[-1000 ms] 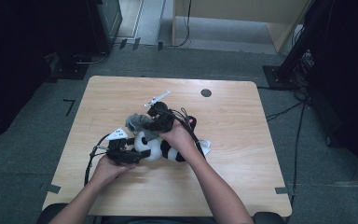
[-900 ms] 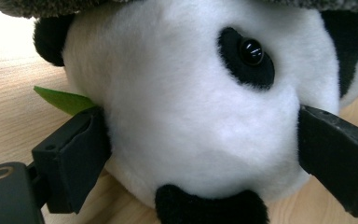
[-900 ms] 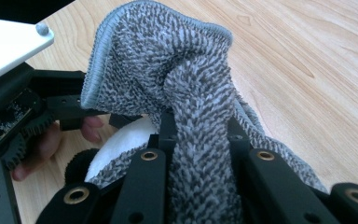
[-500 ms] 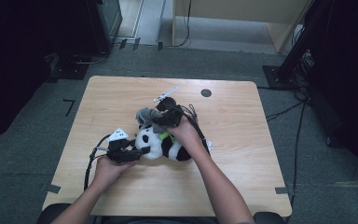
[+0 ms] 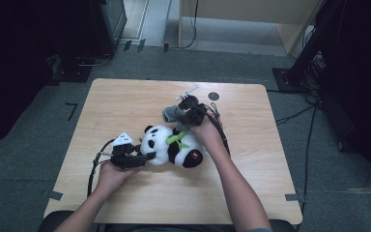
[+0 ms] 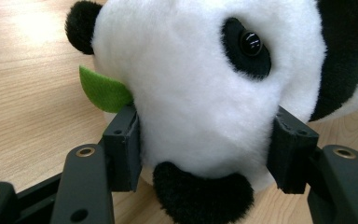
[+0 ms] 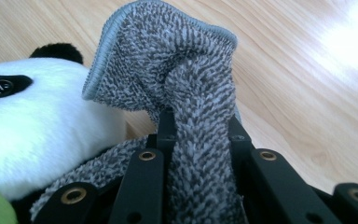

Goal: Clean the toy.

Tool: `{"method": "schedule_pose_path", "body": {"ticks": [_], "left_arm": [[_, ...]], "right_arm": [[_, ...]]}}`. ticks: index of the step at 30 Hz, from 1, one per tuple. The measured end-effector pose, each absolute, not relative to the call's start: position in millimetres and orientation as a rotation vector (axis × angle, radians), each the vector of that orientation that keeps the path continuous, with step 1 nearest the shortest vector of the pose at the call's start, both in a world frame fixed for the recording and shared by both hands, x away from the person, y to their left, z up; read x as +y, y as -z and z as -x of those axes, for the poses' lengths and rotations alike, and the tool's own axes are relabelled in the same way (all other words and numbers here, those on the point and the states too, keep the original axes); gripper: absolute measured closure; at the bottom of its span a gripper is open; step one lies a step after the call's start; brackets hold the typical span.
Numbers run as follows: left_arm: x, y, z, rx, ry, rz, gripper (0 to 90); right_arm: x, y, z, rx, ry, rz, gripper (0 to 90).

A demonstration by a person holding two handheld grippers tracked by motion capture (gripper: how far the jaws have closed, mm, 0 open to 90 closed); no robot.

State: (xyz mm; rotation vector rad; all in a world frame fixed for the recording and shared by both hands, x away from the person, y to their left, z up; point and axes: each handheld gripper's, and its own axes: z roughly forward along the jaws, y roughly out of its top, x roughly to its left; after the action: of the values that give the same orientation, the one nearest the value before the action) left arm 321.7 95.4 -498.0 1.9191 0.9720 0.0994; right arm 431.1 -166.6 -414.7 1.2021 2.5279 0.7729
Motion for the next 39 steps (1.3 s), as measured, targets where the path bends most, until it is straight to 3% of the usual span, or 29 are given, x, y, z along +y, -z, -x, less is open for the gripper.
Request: {"method": "schedule_pose_path", "body": {"ticks": [7,14,19,25,29,39], "left_arm": [[95,498,-321,0.964,-0.108,-1.93,36.9],[95,498,-321,0.962,-0.116,-1.924,36.4],[95,497,-321,0.96,-0.118,-1.926,36.2],[95,498,-322,0.972,-0.109,-1.929,36.3],[94,496,-322,0.983,-0.103,-1.933,37.7],[92,495,-322,0.985,-0.092,-1.927,38.4]], "right_arm": [[-180,391,-427,2.459,-0.852,-1.209,75.4],[-152,364,-411,2.473,-1.028,-1.095,75.3],[-121,374,-402,2.576,-1.119,-1.019,75.1],[-95,406,-398,2.693,-0.996,-0.982,74.2],[-111,411,-404,2.677,-1.089,-1.06,74.4],[-141,416,-412,2.608,-0.938,-1.116,74.6]]}}
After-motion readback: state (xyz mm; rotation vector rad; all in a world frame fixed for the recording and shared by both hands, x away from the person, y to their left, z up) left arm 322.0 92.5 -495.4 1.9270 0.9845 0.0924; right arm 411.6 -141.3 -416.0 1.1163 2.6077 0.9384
